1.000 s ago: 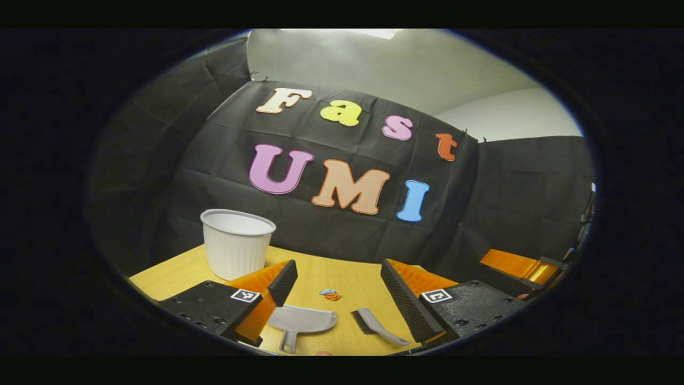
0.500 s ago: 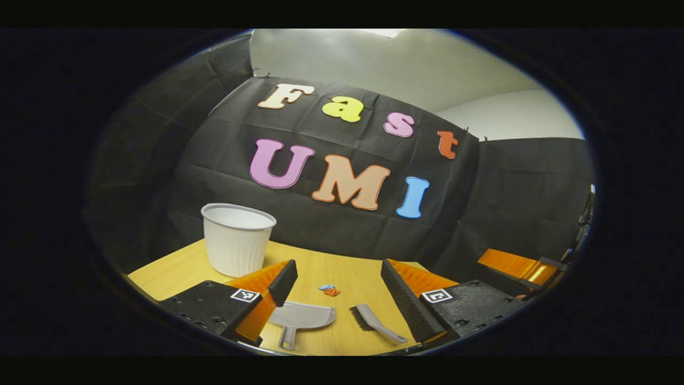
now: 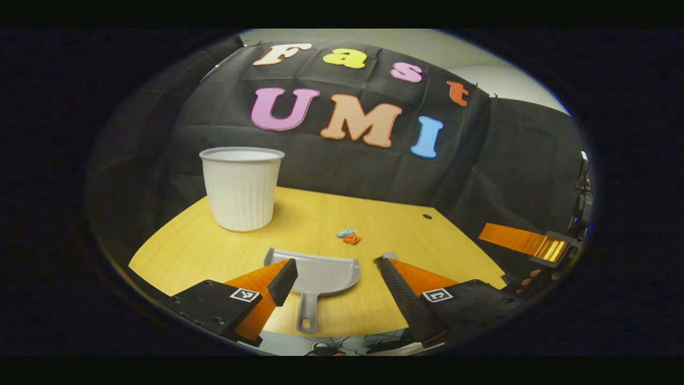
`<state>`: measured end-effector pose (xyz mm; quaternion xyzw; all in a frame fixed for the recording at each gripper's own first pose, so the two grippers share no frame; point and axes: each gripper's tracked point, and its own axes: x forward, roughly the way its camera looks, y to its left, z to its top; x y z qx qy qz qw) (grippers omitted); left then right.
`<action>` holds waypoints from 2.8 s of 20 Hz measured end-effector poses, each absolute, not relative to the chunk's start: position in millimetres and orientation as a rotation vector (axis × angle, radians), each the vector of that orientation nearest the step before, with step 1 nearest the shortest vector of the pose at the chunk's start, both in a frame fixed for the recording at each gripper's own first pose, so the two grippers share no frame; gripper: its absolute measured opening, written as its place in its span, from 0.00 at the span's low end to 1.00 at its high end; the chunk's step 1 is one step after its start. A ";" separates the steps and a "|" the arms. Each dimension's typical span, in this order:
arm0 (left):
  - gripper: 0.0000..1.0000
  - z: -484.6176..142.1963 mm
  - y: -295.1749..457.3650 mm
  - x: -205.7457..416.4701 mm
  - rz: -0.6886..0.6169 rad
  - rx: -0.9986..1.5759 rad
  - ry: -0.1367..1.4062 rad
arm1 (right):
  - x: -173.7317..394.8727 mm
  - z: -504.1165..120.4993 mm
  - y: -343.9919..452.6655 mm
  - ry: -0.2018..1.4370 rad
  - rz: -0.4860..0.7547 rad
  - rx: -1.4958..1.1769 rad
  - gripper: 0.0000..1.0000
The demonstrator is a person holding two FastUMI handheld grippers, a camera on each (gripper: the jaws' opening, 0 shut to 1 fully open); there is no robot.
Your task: Pick up the small broom and dustpan from the desktop, sweep the trash into the dustpan with the broom, and then empty the trash into the garbage bin.
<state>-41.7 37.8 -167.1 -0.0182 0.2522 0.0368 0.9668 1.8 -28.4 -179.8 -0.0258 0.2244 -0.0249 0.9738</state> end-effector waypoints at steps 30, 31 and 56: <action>0.29 -329.6 105.1 -70.4 0.112 0.186 1.259 | 5.6 -423.2 -118.8 1.275 -0.134 -0.236 0.27; 0.29 -328.8 104.8 -69.0 0.097 0.192 1.252 | 5.5 -422.5 -118.3 1.269 -0.128 -0.240 0.23; 0.26 -304.8 144.4 5.4 -0.232 0.465 1.303 | 236.8 -399.6 -141.9 1.083 -0.036 -0.723 0.17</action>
